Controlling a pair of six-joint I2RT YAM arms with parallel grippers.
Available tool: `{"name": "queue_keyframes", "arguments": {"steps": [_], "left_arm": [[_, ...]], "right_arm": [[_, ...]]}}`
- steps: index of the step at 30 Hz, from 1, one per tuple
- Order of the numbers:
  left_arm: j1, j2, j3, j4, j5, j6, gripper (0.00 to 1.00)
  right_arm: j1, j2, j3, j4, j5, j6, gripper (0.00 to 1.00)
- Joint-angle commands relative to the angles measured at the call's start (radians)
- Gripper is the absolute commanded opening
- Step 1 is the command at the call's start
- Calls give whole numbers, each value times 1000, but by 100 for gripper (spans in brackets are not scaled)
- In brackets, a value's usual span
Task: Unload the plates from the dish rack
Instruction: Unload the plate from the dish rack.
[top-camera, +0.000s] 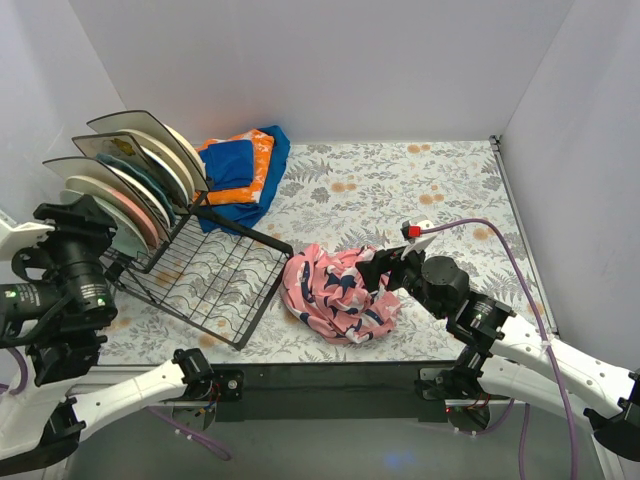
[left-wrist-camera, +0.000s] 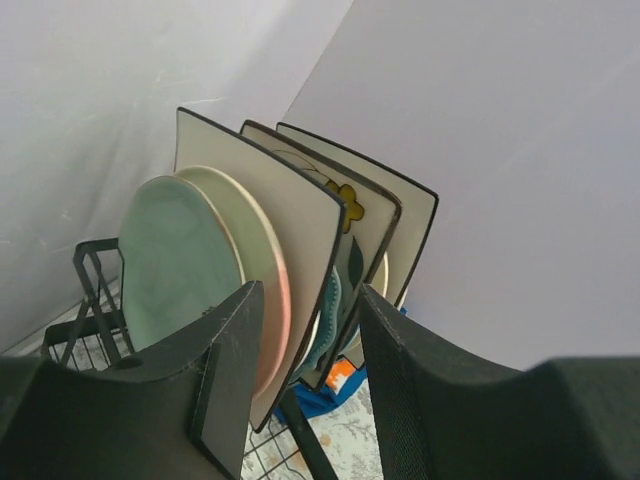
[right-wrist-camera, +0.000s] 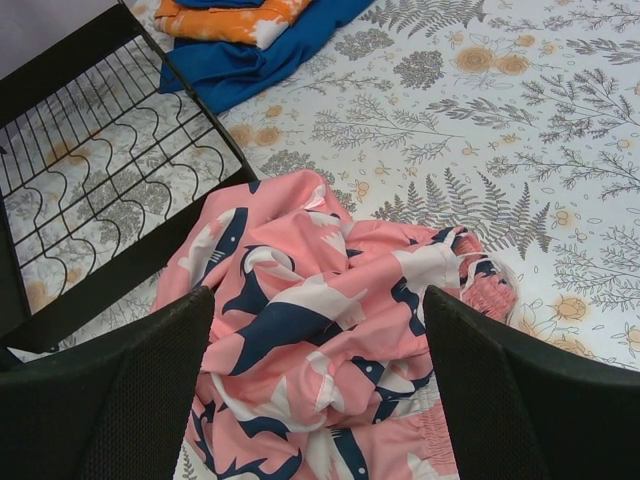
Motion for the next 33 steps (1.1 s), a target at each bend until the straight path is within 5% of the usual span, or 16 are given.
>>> {"name": "queue_keyframes", "arguments": {"steps": [1,4,10,12,13,16,17,21,25,29,33], "left_arm": [[-1,9,-44,30,-128,68,41],[-1,90,-50,-119,-126,4,44],[40,322,18,-83,-68,26,49],[93,371,4,78,-1,215,50],[151,386,-13,359,10,322,49],[157,489,5,869,11,807,49],[153,527,47,906,0,863,49],[26,675,226,1062,-42,1103,47],[-155,845,468,1299,-62,1424,47],[-295,943,636,1117,-8,1327,47],[-373,921,589,1067,125,1271,49]], "right_arm": [[4,-14,-4,55,-15,-6,90],[4,-17,-4,56,-30,-7,90],[4,0,-6,63,-27,-18,90],[4,22,-3,63,-36,-19,90],[4,29,2,66,-45,-21,90],[4,58,5,119,-108,-58,87],[4,81,31,151,-133,-64,86],[9,182,182,199,-300,-52,75],[52,346,363,221,-306,-79,71],[92,520,476,300,-347,-156,71],[100,591,474,414,-337,-161,72]]}}
